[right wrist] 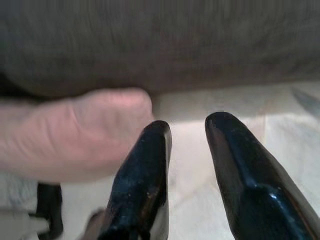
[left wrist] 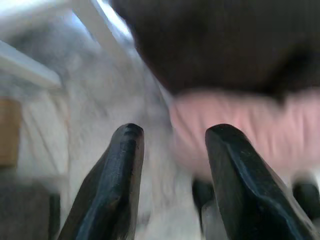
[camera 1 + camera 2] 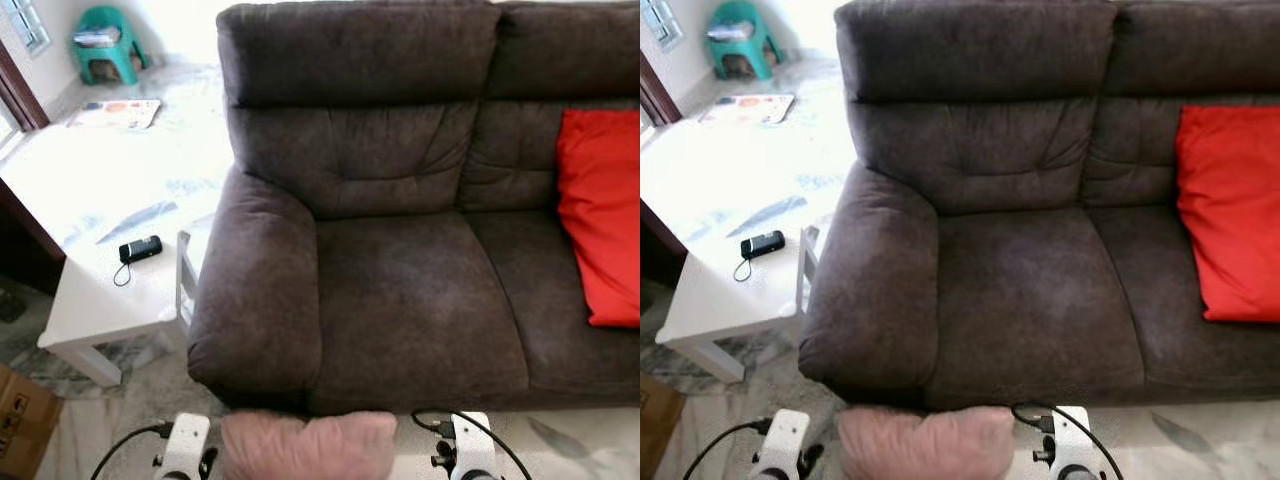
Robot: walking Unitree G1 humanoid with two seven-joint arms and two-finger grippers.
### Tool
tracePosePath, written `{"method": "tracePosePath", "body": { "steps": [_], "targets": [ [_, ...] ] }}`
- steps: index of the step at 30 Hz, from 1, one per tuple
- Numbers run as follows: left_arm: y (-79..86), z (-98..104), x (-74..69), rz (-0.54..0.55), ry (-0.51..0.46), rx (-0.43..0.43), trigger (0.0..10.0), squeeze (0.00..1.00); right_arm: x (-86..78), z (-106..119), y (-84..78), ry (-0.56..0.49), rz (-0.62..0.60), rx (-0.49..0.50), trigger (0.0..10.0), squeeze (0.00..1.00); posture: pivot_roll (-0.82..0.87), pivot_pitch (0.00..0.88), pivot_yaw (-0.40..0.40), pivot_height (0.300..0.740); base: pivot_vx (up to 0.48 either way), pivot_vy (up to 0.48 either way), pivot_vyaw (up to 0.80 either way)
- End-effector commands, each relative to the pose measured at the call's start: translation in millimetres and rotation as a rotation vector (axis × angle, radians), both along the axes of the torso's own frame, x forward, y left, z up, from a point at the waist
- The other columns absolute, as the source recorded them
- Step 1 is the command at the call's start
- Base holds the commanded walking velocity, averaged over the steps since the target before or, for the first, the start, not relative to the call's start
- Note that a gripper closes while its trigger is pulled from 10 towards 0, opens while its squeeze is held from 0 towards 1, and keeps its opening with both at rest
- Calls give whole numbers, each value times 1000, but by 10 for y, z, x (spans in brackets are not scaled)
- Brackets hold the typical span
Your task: Move the pillow to the sofa from floor
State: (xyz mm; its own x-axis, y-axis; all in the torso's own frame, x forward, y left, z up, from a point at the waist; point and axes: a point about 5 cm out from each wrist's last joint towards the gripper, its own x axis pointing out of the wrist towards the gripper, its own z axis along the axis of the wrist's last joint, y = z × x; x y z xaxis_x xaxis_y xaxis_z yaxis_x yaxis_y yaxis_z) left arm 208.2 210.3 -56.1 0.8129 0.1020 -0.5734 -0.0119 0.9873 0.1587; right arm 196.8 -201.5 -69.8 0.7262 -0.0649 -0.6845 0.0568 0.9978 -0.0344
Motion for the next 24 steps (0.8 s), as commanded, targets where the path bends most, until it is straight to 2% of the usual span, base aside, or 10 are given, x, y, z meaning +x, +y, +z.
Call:
{"method": "tracePosePath", "body": {
  "steps": [1, 3, 4, 6, 10, 13, 15, 16, 19, 24],
  "targets": [
    [64, 169, 161, 31, -137, 20, 10000, 0, 198, 156, -21, -136, -10, 23, 10000, 0, 45, 76, -7, 740, 0, 0, 0],
    [63, 304, 275, 16, -237, 34, 10000, 0, 305, 260, -10, -226, 15, 30, 10000, 0, 44, 75, -8, 740, 0, 0, 0],
    [56, 476, 384, 2, -350, 58, 10000, 0, 402, 372, -1, -319, 29, 42, 10000, 0, 37, 68, -8, 740, 0, 0, 0],
    [42, 625, 444, -18, -443, 85, 10000, 0, 476, 472, 1, -398, 40, 49, 10000, 0, 33, 61, -12, 740, 0, 0, 0],
    [-13, 863, 508, -44, -584, 103, 10000, 0, 595, 683, -14, -543, 45, 32, 10000, 0, 32, 45, -16, 740, 0, 0, 0],
    [-88, 1020, 520, -72, -671, 93, 10000, 0, 611, 811, 15, -646, 59, 40, 10000, 0, 29, 31, -20, 740, 0, 0, 0],
    [-134, 1083, 513, -97, -701, 105, 10000, 0, 603, 871, 41, -690, 66, 42, 10000, 0, 30, 21, -21, 740, 0, 0, 0],
    [-181, 1157, 460, -112, -737, 110, 10000, 0, 574, 990, 103, -760, 80, 50, 10000, 0, 27, 10, -22, 740, 0, 0, 0],
    [-193, 1176, 392, -137, -747, 130, 10000, 0, 524, 1026, 143, -782, 86, 50, 10000, 0, 29, 0, -24, 740, 0, 0, 0],
    [-146, 1163, 288, -90, -731, 126, 10000, 0, 423, 1066, 207, -797, 135, 42, 10000, 0, 37, 0, -32, 740, 0, 0, 0]
  ]
}}
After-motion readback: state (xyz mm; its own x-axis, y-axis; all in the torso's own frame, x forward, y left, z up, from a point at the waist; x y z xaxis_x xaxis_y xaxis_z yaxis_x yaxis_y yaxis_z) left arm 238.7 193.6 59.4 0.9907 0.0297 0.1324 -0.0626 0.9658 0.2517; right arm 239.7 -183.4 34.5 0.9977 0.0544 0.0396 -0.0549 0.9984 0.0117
